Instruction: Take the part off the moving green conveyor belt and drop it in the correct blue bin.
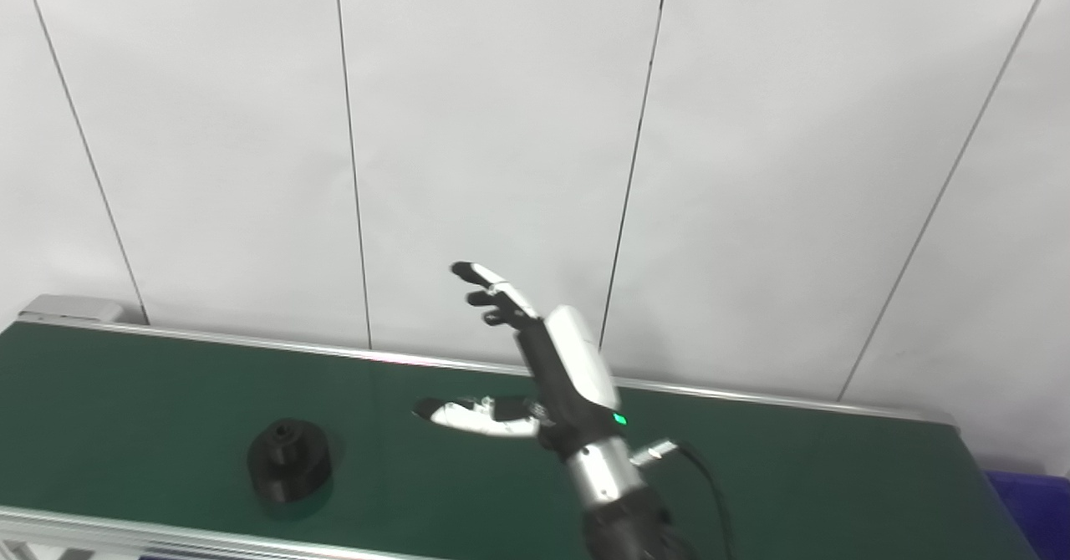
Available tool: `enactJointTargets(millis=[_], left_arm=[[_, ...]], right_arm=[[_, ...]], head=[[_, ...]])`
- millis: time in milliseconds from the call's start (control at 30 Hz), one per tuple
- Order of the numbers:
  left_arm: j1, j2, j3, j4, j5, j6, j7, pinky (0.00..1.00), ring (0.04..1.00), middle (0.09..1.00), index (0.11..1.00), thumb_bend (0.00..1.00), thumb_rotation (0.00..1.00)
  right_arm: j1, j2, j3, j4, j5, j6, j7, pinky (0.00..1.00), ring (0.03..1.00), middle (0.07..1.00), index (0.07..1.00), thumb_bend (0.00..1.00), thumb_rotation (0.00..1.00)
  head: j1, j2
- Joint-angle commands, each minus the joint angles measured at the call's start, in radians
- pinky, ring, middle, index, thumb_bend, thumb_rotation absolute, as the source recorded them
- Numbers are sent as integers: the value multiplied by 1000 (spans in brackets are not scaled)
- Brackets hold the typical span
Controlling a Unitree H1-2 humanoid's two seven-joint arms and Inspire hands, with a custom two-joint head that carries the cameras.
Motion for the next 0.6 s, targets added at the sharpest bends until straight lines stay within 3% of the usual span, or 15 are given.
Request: enactJointTargets(millis=[0,233,567], left_arm=[[-1,8,3,-23,-23,-33,0,801,876,908,896,618,549],[17,25,8,-61,-13,-33,2,802,875,908,892,610,530],[51,50,9,-137,26,-34,39,778,857,897,879,607,559]], right_arm=[[-83,35,10,55,0,-62,-70,736,808,852,867,831,244],[-196,91,48,279,9,-67,-146,753,836,879,890,862,297],[-381,155,56,751,57,-145,-273,761,842,883,907,909,284]], head=[[1,0],[0,-2],[12,3]])
